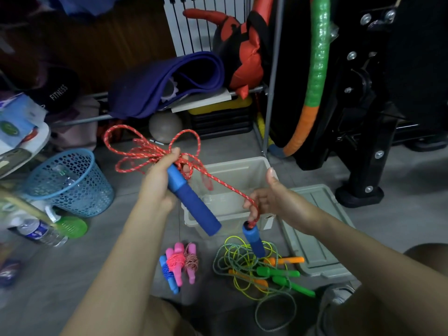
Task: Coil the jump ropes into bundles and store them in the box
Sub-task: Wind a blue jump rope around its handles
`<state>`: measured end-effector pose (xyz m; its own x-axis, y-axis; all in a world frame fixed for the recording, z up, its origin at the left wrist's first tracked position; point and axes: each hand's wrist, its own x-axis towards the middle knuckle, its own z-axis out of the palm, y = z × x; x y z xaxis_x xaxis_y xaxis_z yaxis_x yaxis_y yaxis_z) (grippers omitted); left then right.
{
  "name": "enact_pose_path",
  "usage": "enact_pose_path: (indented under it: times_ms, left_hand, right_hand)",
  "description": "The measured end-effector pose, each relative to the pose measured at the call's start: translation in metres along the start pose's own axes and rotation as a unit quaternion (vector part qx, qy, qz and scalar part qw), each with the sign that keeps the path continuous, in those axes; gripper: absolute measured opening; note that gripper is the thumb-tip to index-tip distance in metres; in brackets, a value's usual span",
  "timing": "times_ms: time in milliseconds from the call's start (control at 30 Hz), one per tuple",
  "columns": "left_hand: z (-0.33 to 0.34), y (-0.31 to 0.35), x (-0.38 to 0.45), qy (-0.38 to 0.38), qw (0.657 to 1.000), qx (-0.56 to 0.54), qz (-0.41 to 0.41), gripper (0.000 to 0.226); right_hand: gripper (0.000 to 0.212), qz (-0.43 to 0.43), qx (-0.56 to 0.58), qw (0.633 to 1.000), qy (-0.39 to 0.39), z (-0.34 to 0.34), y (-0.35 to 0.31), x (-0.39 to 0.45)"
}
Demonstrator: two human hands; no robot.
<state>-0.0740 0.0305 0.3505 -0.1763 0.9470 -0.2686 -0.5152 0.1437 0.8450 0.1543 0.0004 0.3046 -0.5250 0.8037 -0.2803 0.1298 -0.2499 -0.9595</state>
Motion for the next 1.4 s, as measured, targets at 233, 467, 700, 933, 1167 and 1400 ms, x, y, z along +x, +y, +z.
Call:
enact_pose_path:
  times_ms: [233,467,700,933,1167,1400]
  left_hand:
    - [-0.007,-0.020,0.008,0.045,0.981,0.183,0.048,0.013]
    - [0.013,-0.058,-0.012,-0.097,0.941,0.305,-0.106,0.013]
    - [0.030,-0.066,-0.032,-0.268,0.929,0.160,-0.199,0.027]
    - [0.032,-0.074,-0.036,-0.236,0.891,0.386,-0.039,0.034]
    - [0.022,-0.067,-0.023,-0.192,0.833,0.517,-0.042,0.029]
    - [0.024,-0.067,-0.026,-0.212,0.906,0.342,-0.130,0.022]
  right_hand:
    - [0.025,0.048,-0.174,0.983,0.029,-0.017,-0.008,-0.018]
    - [0.025,0.024,0.003,0.986,0.167,-0.017,-0.024,-0.019]
    - [0.027,0.004,0.179,0.968,0.178,-0.015,-0.036,-0.017]
    - [0.027,-0.012,0.256,0.941,0.221,-0.014,-0.035,-0.013]
    - [0.024,0.005,0.250,0.938,0.241,-0.013,-0.031,-0.013]
    - [0.024,-0.009,0.255,0.938,0.233,-0.010,-0.031,-0.013]
